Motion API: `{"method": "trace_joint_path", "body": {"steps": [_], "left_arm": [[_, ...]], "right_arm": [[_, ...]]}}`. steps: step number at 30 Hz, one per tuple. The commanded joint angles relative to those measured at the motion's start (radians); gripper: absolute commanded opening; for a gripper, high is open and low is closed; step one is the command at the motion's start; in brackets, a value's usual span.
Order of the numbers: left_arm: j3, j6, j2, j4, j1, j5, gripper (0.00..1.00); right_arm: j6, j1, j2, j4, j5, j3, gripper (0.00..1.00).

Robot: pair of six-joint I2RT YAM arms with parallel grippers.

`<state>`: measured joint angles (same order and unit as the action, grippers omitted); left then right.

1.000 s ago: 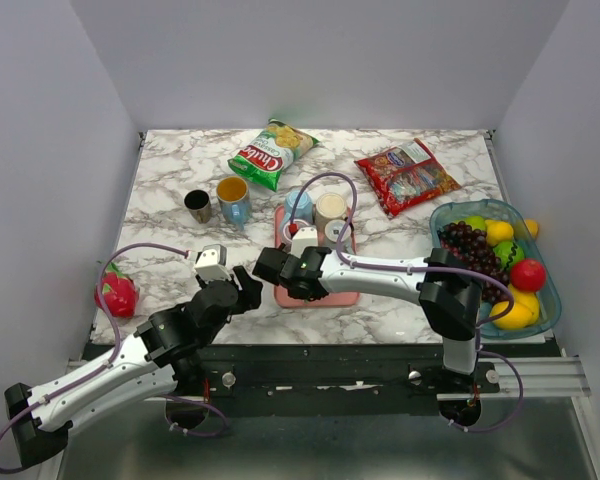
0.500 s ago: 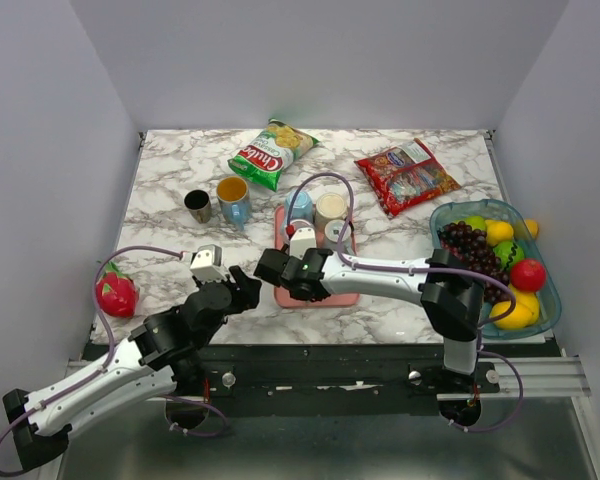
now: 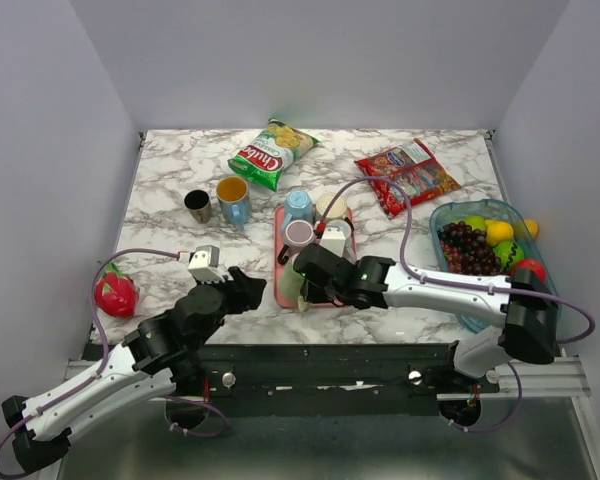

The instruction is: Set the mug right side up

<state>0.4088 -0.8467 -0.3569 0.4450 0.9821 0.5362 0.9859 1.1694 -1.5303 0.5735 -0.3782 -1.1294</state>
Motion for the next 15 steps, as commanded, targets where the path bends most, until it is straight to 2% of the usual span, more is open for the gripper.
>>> {"method": "trace_joint_path", "body": {"steps": [1, 6, 15], "left_arm": [[0.012, 0.015, 0.012, -0.043, 0.001, -0.079, 0.76], [0.024, 0.014, 0.006, -0.081, 0.001, -0.212, 0.82], [0.051, 0.008, -0.027, -0.166, 0.001, -0.338, 0.96]], "right_arm": [[0.042, 0.001, 0.123, -0.205, 0.053, 0.055, 0.01], [0.054, 0.001, 0.219, -0.285, 0.042, 0.121, 0.01], [0.080, -0.001, 0.357, -0.366, -0.040, 0.172, 0.01]]}}
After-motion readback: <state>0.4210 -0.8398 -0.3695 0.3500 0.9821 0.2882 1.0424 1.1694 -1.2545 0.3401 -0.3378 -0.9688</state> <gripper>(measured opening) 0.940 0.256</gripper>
